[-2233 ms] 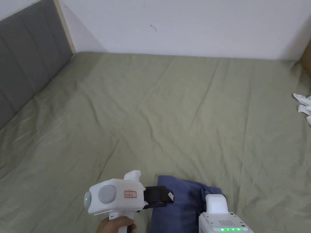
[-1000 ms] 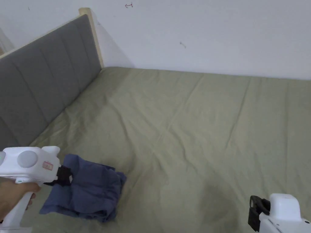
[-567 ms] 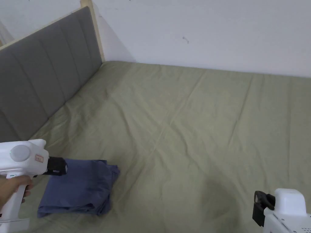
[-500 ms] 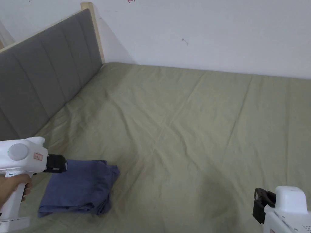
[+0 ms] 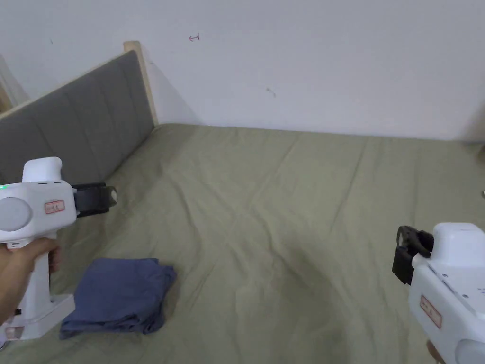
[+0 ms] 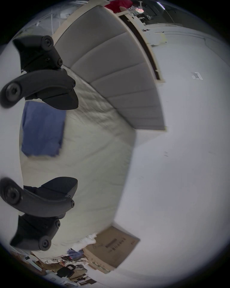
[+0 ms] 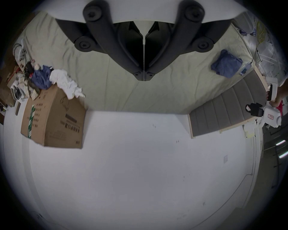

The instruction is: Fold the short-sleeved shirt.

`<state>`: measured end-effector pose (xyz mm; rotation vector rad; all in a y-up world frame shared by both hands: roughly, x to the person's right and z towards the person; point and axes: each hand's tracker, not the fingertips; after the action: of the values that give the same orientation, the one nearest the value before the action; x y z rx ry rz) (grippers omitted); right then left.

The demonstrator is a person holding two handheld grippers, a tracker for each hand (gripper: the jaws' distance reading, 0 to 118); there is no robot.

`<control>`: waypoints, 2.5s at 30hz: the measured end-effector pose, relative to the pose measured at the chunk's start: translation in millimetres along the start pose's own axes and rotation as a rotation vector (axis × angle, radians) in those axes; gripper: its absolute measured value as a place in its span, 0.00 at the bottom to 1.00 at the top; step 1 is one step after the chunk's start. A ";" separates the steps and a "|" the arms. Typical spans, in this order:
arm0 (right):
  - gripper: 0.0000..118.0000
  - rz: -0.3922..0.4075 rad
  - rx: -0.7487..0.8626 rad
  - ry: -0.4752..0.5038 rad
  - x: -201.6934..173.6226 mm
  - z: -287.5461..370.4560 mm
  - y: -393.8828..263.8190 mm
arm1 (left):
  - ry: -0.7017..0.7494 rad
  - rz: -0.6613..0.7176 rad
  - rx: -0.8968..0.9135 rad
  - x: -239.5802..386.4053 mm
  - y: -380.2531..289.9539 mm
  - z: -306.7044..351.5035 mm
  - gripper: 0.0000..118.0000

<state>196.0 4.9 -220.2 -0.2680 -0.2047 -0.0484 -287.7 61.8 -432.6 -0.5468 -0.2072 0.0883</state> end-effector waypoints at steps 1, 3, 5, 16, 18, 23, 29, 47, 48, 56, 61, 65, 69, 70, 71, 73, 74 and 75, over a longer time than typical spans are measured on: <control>0.02 0.006 0.021 -0.006 2.6 5.4 8.1 | -0.003 -0.006 0.048 8.7 2.7 9.1 0.83; 0.02 0.016 0.067 -0.015 7.3 16.3 22.6 | -0.014 -0.018 0.156 33.6 5.9 35.1 0.83; 0.02 0.025 0.110 -0.031 11.8 26.3 35.0 | -0.041 -0.024 0.238 58.9 8.8 53.1 0.83; 0.02 0.086 0.214 -0.121 40.4 67.5 64.4 | -0.089 -0.127 0.558 185.6 -24.7 101.9 0.83; 0.02 0.084 0.229 -0.131 46.6 72.6 62.5 | -0.110 -0.134 0.560 199.9 -35.8 95.1 0.83; 0.02 0.074 0.237 -0.153 59.4 79.9 57.6 | -0.126 -0.174 0.560 238.3 -69.7 81.5 0.66; 0.02 0.076 0.237 -0.188 68.2 85.5 49.5 | -0.155 -0.182 0.541 262.2 -101.9 68.1 0.09; 0.02 0.073 0.208 -0.196 76.1 83.3 27.4 | -0.189 -0.169 0.505 259.6 -114.6 62.2 0.04; 0.02 0.072 0.208 -0.195 76.1 83.1 27.2 | -0.190 -0.170 0.504 261.1 -114.6 64.0 0.04; 0.02 0.062 0.207 -0.196 77.2 83.7 25.4 | -0.193 -0.177 0.495 262.1 -113.9 64.1 0.04; 0.02 0.062 0.206 -0.198 78.5 85.0 25.2 | -0.196 -0.180 0.498 263.3 -113.1 65.8 0.04; 0.02 0.058 0.209 -0.197 79.2 85.8 26.2 | -0.200 -0.176 0.495 263.8 -112.3 66.0 0.04; 0.02 0.064 0.212 -0.197 79.0 86.3 27.3 | -0.198 -0.186 0.497 265.5 -112.6 66.1 0.04; 0.02 0.064 0.213 -0.197 79.1 86.4 27.5 | -0.197 -0.187 0.497 265.8 -112.6 66.1 0.04; 0.02 0.064 0.214 -0.198 79.0 86.4 27.6 | -0.198 -0.186 0.496 265.9 -112.6 66.0 0.04; 0.02 0.064 0.213 -0.198 78.9 86.5 27.9 | -0.199 -0.182 0.495 265.8 -112.9 65.9 0.04; 0.02 0.065 0.212 -0.199 78.9 86.3 28.0 | -0.200 -0.180 0.493 265.9 -112.9 65.7 0.04; 0.02 0.065 0.210 -0.199 78.8 86.2 28.0 | -0.200 -0.181 0.492 266.1 -113.0 65.7 0.04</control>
<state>258.5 53.3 -129.8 -0.0690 -0.3963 0.0646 -39.3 35.6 -272.9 -0.0264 -0.4153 0.0157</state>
